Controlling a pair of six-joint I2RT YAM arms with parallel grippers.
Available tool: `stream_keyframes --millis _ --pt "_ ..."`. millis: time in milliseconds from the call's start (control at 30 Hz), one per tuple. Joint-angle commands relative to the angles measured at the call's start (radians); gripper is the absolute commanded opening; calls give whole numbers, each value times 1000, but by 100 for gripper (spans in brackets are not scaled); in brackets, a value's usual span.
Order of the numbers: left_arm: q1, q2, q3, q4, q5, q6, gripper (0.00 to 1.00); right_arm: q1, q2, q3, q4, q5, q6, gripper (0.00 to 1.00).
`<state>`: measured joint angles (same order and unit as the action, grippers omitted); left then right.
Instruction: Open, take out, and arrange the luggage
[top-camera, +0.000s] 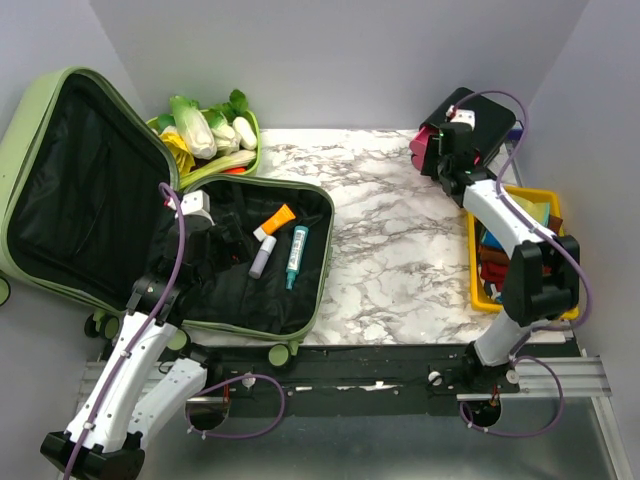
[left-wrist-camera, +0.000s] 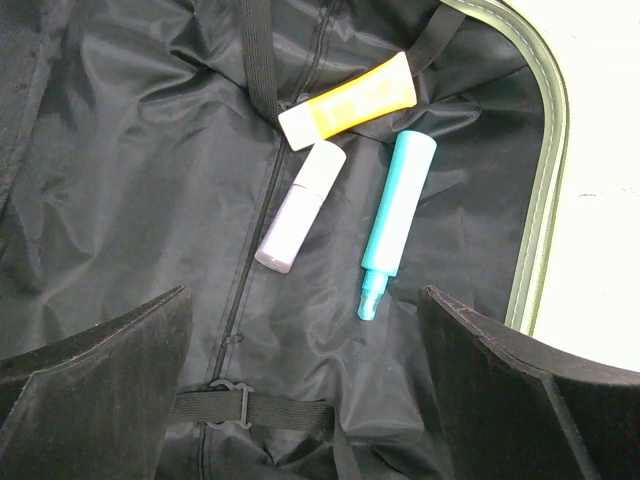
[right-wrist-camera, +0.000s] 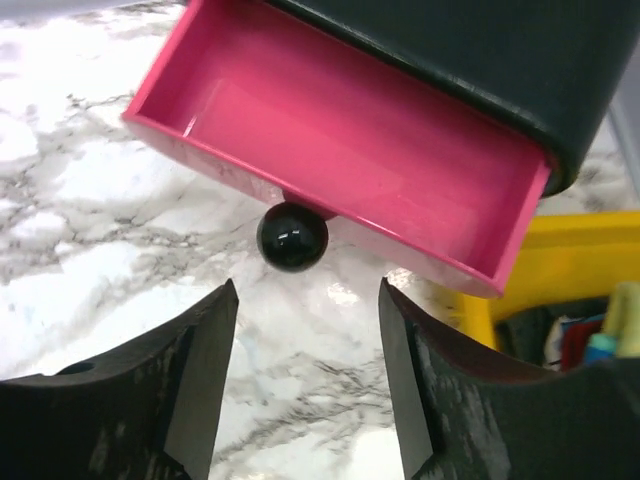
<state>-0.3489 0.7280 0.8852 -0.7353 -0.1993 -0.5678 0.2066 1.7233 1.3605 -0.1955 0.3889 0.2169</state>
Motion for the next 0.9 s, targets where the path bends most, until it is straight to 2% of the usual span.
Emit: stream_keyframes --millis 0,33,100,233,300,467,733,867 --pt "4 -13 -9 8 26 8 99 1 -149 -38 8 -145 -310 68" --pt "4 -13 -11 13 26 8 99 1 -174 -72 54 -139 -389 68" --pt "4 -15 -17 19 26 0 99 1 -214 -106 128 -98 -436 72" --pt "4 -9 -11 22 21 -7 99 -19 -136 -57 182 -47 -649 73" --pt "4 -10 -3 19 18 -9 99 -51 -90 -32 223 -106 -729 74" --pt "4 -25 1 -1 -15 -9 99 -121 13 63 199 -315 -925 74" --pt "4 -21 4 -21 -32 -18 99 -144 202 257 199 -253 -979 74" --pt "4 -25 0 -30 -43 -21 99 -159 265 304 157 -248 -995 74"
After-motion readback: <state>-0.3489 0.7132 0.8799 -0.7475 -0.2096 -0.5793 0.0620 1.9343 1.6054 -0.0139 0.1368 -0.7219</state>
